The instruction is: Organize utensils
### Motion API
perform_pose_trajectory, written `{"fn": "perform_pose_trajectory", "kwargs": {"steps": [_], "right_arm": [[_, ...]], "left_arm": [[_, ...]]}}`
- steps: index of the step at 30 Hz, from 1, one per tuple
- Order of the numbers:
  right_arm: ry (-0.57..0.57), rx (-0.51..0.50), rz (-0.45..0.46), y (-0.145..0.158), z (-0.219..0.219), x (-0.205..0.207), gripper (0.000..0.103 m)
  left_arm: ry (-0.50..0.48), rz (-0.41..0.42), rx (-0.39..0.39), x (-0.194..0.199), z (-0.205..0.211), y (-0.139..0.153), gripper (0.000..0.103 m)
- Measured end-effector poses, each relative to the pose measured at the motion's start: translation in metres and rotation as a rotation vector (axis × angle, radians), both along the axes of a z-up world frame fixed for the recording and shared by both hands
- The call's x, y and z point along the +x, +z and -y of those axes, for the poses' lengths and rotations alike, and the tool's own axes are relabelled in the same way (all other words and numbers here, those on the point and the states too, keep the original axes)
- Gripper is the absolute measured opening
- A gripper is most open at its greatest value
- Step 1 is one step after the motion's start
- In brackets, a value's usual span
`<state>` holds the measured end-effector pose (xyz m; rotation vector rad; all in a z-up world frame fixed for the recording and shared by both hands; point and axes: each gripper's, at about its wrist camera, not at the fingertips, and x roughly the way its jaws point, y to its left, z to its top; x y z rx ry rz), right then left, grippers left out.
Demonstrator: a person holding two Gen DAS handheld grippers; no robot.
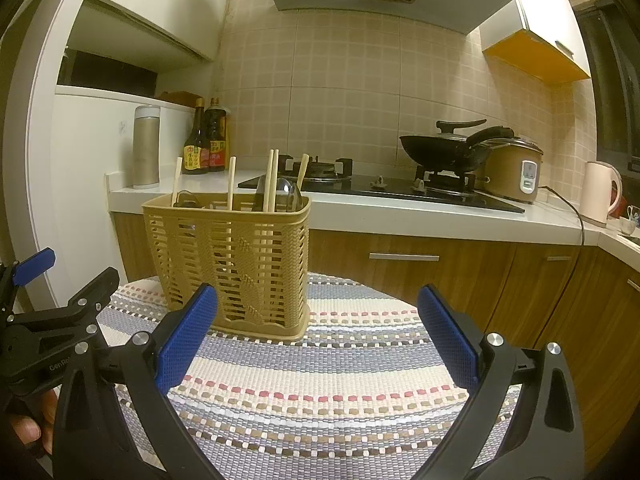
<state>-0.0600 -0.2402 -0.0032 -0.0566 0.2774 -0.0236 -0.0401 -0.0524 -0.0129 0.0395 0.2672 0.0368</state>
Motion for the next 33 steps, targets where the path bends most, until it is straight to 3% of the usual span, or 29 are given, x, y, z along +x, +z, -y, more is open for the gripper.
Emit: {"fn": "perform_pose_trajectory", "kwargs": {"steps": [33], "right_arm": [[0.000, -0.006, -0.013, -0.0026, -0.0017, 0.0011, 0.096]], "left_arm": [[-0.010, -0.011, -0.011, 0.0020, -0.0002, -0.0026, 0.095]]}}
